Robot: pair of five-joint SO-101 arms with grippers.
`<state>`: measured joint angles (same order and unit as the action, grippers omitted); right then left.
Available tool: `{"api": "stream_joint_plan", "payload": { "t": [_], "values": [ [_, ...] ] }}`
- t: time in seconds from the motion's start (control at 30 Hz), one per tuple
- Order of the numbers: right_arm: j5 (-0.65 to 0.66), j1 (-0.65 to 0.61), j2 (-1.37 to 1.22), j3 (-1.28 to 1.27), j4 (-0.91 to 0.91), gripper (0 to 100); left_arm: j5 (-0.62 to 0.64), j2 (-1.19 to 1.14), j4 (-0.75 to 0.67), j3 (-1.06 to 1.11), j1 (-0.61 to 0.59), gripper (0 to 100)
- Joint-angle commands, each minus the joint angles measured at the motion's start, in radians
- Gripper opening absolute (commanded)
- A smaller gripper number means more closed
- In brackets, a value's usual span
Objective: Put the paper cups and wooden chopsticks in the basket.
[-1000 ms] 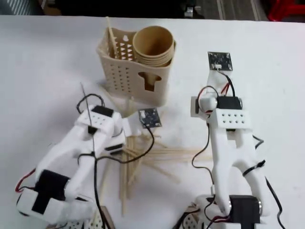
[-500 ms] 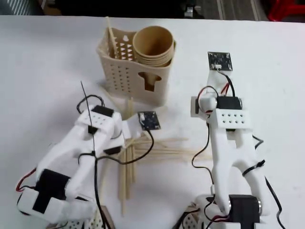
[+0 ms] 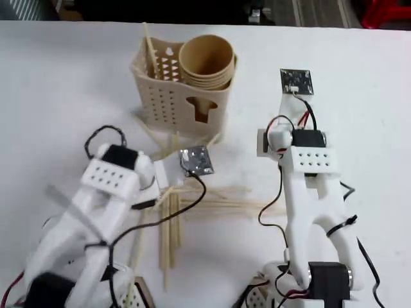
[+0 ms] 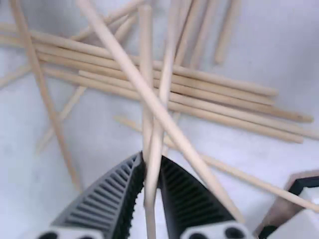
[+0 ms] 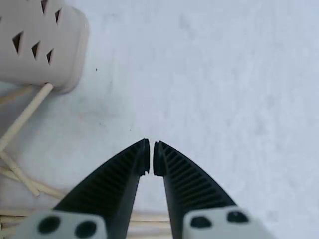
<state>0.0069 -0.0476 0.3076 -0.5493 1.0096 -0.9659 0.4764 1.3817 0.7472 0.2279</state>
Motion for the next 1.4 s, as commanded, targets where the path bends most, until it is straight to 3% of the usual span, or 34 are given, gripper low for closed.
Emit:
{"api": "stream_joint_plan", "payload": {
  "t": [0.0,0.2,0.5,0.7,0.83,1.03,1.37],
  "values": [
    [-0.008,0.015,0.033,0.008,-0.016,2.9,-0.008,0.13,0.074,-0.014,-0.007,2],
    [-0.008,0.015,0.033,0.006,-0.013,2.9,-0.052,0.166,0.138,-0.012,-0.035,2],
    [-0.008,0.015,0.033,0.006,-0.015,2.8,-0.236,0.174,0.141,-0.04,-0.326,2],
    [-0.008,0.015,0.033,0.006,-0.015,2.8,-0.261,0.174,0.143,-0.132,-0.433,2],
    [-0.008,0.015,0.033,0.006,-0.015,2.8,-0.184,0.176,0.143,-0.226,-0.43,2],
    [-0.008,0.015,0.033,0.006,-0.015,2.7,-0.032,0.176,0.153,-0.374,-0.334,2],
    [-0.008,0.015,0.033,0.006,-0.015,2.7,0.046,0.176,0.296,-0.583,-0.263,2]
  ]
}}
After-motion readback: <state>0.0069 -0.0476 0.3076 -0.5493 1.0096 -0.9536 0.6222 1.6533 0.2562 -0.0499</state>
